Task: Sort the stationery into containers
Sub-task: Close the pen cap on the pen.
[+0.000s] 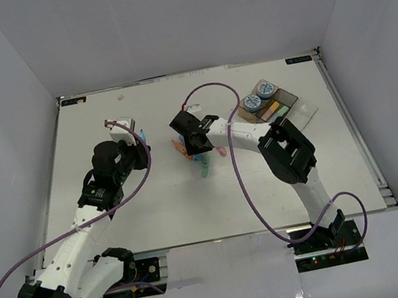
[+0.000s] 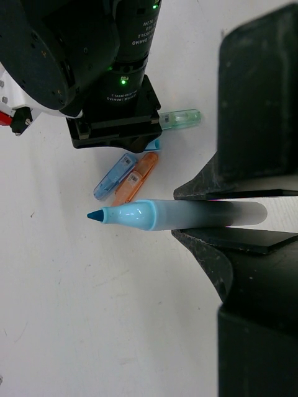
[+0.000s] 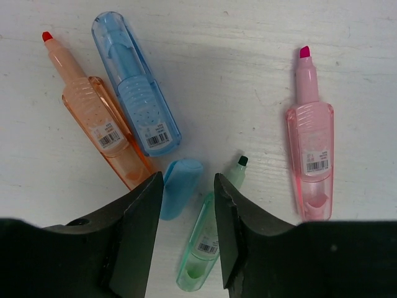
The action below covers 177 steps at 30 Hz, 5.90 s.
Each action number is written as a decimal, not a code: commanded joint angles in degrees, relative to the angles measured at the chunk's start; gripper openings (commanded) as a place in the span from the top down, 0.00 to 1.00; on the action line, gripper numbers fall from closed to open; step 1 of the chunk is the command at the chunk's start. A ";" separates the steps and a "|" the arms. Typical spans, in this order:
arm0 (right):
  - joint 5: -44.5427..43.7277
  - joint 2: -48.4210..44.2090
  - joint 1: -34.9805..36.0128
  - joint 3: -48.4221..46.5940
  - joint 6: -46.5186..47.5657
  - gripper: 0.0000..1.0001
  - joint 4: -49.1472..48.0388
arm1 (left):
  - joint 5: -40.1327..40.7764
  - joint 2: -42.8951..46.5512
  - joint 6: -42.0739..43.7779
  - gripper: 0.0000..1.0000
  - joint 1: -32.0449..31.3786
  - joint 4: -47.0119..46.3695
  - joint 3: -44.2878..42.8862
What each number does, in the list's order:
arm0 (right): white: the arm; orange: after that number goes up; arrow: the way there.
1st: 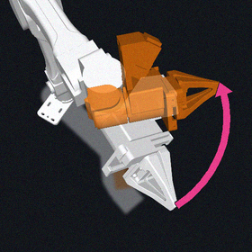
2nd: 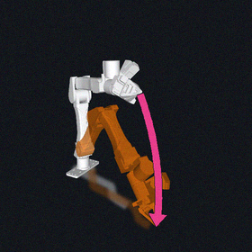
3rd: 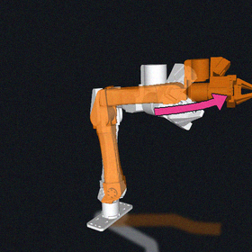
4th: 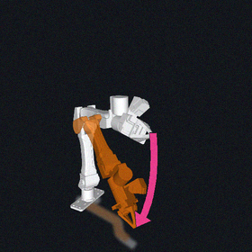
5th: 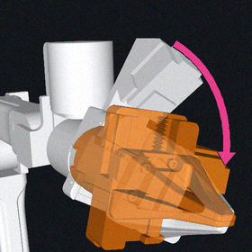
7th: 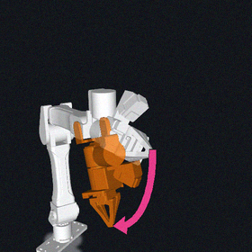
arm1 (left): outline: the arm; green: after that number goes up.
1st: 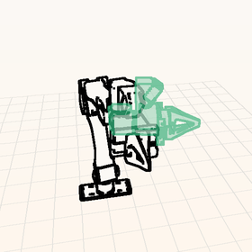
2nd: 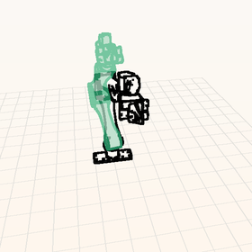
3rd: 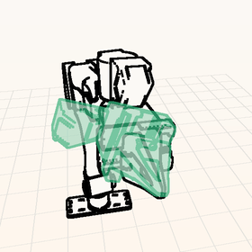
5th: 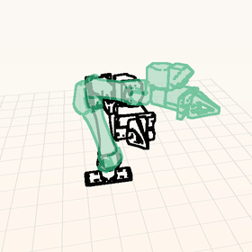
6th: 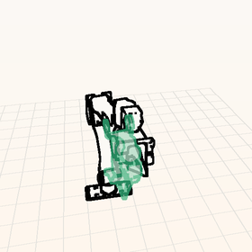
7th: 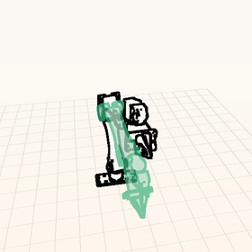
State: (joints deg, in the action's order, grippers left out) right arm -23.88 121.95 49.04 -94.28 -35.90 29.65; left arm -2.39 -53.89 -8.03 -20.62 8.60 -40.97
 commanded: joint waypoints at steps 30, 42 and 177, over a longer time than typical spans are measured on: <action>3.83 -6.19 -1.40 6.12 -1.02 0.92 -7.57 | -3.76 0.89 0.30 0.87 0.23 -0.87 -0.07; 12.61 -17.45 -3.15 20.36 10.40 0.92 -21.56 | -5.60 0.54 0.12 0.86 0.23 -1.04 0.01; 4.28 -39.95 4.84 20.89 20.25 0.82 -53.64 | -27.84 -6.49 -4.62 0.81 -4.78 -28.91 -2.89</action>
State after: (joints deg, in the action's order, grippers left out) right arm -17.34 81.47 52.95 -73.58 -17.02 -19.20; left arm -32.36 -62.87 -13.91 -25.30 -19.88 -43.75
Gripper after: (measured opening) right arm 0.340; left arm 0.284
